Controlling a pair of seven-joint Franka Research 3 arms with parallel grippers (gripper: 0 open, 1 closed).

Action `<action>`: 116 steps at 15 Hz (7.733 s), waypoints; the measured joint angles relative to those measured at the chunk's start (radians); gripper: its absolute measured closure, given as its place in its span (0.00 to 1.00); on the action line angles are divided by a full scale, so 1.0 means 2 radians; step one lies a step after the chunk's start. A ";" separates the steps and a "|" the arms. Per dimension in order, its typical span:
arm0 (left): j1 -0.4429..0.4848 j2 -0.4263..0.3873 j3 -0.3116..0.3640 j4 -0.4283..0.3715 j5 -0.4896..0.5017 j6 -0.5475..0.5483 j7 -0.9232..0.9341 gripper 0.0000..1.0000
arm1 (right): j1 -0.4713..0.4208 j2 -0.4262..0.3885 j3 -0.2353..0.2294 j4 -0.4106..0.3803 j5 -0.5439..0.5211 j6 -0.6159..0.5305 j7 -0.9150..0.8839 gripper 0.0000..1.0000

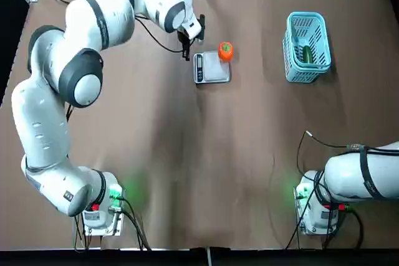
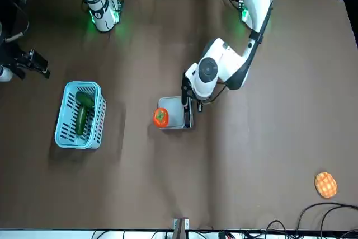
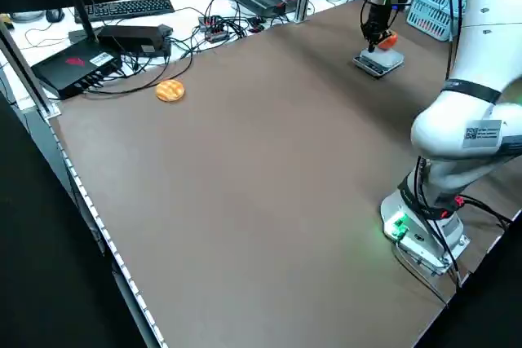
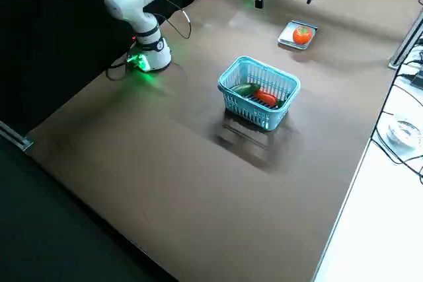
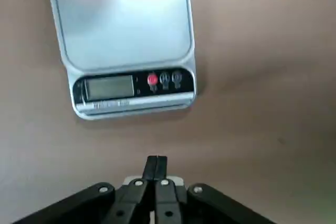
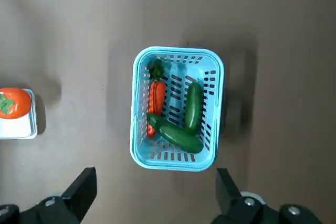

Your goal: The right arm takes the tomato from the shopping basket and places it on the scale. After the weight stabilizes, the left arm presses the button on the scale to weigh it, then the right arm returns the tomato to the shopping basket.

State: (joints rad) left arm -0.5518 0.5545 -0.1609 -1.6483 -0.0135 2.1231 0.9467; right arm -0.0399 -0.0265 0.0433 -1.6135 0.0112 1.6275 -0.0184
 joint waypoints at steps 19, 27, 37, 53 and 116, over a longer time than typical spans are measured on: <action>-0.063 0.069 0.034 0.020 0.020 0.101 -0.007 0.99 | 0.000 0.001 0.001 0.000 -0.001 -0.001 0.001 0.01; -0.077 0.087 0.045 0.024 0.020 0.121 -0.017 0.99 | 0.000 0.001 0.002 0.000 -0.001 -0.003 0.000 0.00; -0.081 0.092 0.045 0.025 0.020 0.123 -0.024 0.99 | 0.000 0.001 0.001 0.000 -0.001 -0.012 0.001 0.01; -0.084 0.095 0.046 0.025 0.035 0.124 -0.040 0.99 | 0.000 0.001 0.001 0.000 -0.001 -0.014 0.001 0.01; 0.217 -0.199 0.056 0.056 0.041 -0.342 -0.200 0.00 | -0.001 0.003 -0.001 0.000 -0.001 -0.022 0.002 0.00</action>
State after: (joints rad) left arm -0.1181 0.1569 -0.0486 -1.5359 0.0683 1.4387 0.5472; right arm -0.0413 -0.0208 0.0420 -1.6136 0.0092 1.5829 -0.0144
